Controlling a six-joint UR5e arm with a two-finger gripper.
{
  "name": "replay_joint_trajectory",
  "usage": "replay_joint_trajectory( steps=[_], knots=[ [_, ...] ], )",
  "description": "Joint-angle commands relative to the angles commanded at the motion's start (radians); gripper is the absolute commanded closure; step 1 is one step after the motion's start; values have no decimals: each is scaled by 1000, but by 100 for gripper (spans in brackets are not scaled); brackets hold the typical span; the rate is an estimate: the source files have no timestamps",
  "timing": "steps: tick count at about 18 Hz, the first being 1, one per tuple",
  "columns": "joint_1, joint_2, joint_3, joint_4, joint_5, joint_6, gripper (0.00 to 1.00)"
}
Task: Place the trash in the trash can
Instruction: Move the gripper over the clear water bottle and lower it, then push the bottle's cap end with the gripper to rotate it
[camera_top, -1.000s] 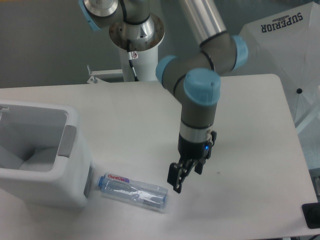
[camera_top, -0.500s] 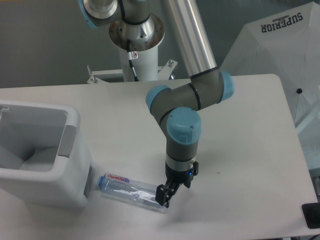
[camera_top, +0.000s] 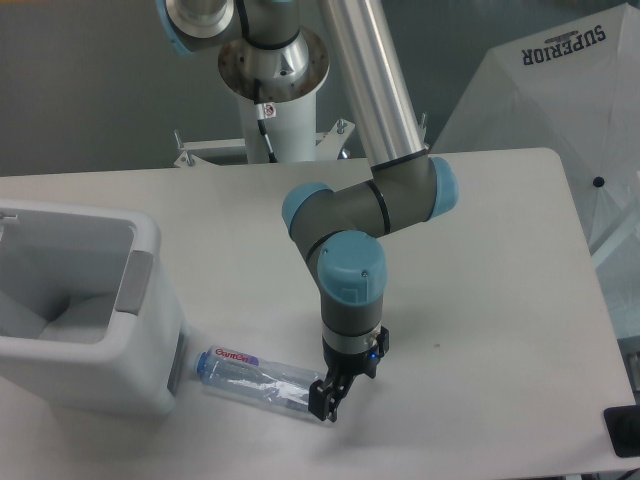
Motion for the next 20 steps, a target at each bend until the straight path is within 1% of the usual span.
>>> replay_joint_trajectory(
  steps=[5,9,11,14,20],
  knots=[
    [-12,-9,0,-3,9,2,0],
    [-14,-9,-21,-6,43,-3,0],
    [-20,-15,-21,-6,60,-6,0],
    [-22,-18,-18,-5,57,-75,0],
    [-41,-28,-18,-5,52,-84,0]
  ],
)
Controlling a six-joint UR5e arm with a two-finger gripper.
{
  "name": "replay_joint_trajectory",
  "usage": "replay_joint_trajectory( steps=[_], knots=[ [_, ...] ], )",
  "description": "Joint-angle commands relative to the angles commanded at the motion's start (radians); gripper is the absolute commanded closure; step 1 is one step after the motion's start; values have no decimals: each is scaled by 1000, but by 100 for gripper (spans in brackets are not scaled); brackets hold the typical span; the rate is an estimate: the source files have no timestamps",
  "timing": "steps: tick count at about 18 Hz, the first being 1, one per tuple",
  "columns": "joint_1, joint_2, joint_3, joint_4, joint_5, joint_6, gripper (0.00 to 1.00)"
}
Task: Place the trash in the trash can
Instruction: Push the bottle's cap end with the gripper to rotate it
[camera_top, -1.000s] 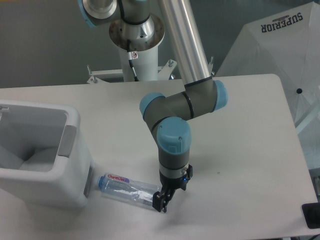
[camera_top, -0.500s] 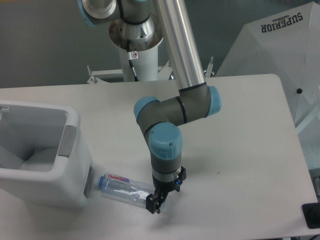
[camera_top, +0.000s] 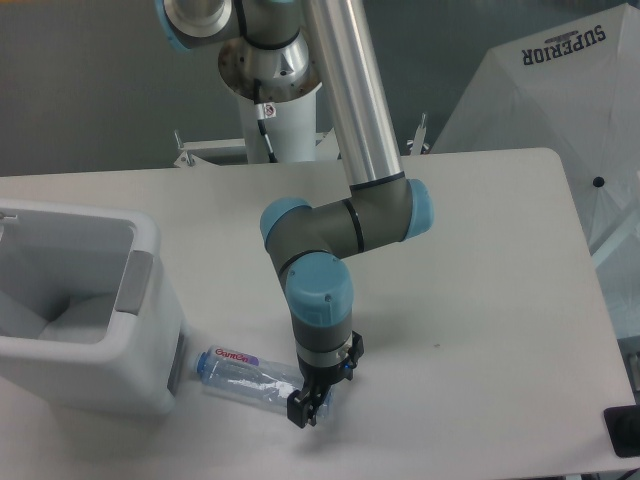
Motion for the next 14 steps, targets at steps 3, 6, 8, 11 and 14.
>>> replay_joint_trajectory(
  steps=[3,6,8,11,14],
  knots=[
    [-5,-5,0,-2,0,0,0],
    [-9,-8,-3,-2,5,0,8],
    [-12,-9,-3,-2,2,0,15],
    [-15,-5,-3,-2,-5,0,22],
    [-15,-8,-3,-2,-5,0,29]
  ],
)
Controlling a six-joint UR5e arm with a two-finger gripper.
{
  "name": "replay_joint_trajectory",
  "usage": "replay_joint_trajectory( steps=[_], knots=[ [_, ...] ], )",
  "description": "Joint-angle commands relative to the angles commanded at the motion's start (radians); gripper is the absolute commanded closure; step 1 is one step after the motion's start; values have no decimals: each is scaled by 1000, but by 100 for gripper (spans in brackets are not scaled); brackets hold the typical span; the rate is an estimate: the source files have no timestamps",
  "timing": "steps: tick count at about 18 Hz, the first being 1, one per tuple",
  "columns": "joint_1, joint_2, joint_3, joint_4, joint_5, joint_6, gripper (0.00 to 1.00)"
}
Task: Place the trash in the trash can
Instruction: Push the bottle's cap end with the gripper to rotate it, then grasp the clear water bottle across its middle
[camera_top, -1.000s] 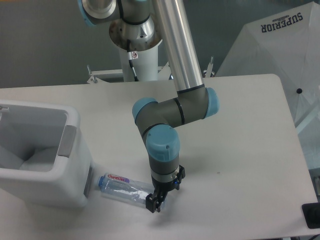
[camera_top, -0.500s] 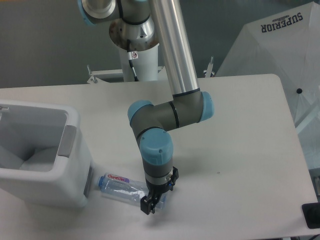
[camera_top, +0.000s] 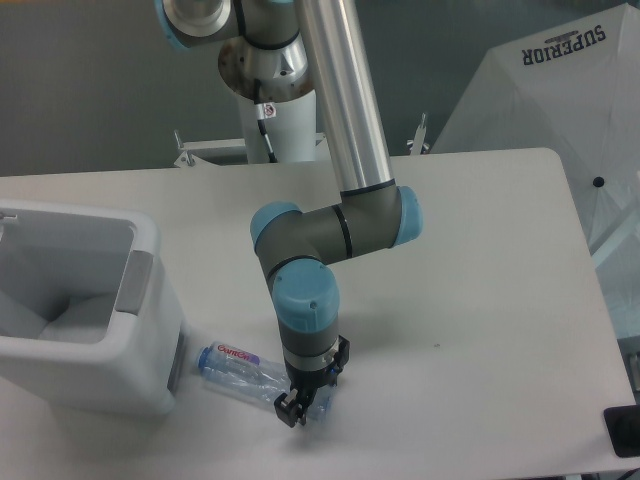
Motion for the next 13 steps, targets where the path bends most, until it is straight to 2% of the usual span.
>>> replay_joint_trajectory(
  steps=[4,13],
  knots=[
    [0,5,5,2,0,0,37],
    [2,15,15,2,8,6,39]
  ],
)
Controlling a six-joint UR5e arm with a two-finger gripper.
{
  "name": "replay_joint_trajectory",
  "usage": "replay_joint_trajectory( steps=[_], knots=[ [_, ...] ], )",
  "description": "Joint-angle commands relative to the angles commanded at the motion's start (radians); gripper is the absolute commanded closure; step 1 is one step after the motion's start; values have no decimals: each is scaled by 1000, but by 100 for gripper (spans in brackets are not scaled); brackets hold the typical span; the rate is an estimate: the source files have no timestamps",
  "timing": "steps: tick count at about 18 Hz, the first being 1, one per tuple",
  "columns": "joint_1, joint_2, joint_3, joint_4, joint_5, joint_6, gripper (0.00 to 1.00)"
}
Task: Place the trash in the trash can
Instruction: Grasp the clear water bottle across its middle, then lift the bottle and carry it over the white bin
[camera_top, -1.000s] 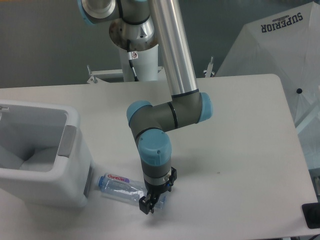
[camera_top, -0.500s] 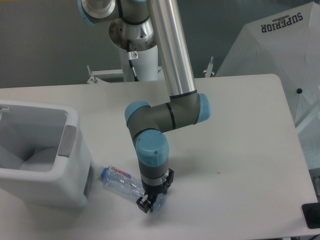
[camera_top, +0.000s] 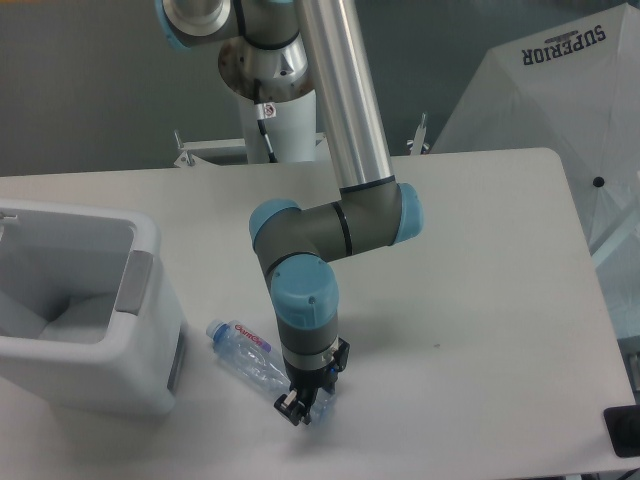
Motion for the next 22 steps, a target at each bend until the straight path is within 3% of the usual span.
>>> replay_joint_trajectory(
  steps=[3,8,14,17,22],
  knots=[
    [6,52,23,0,5,9,39],
    [51,201,119,12,58,41,39],
    [60,265,287,55,80,133,39],
    [48,317,299,93,66,233,39],
    [-29,360,305,176,48,278,39]
  ],
)
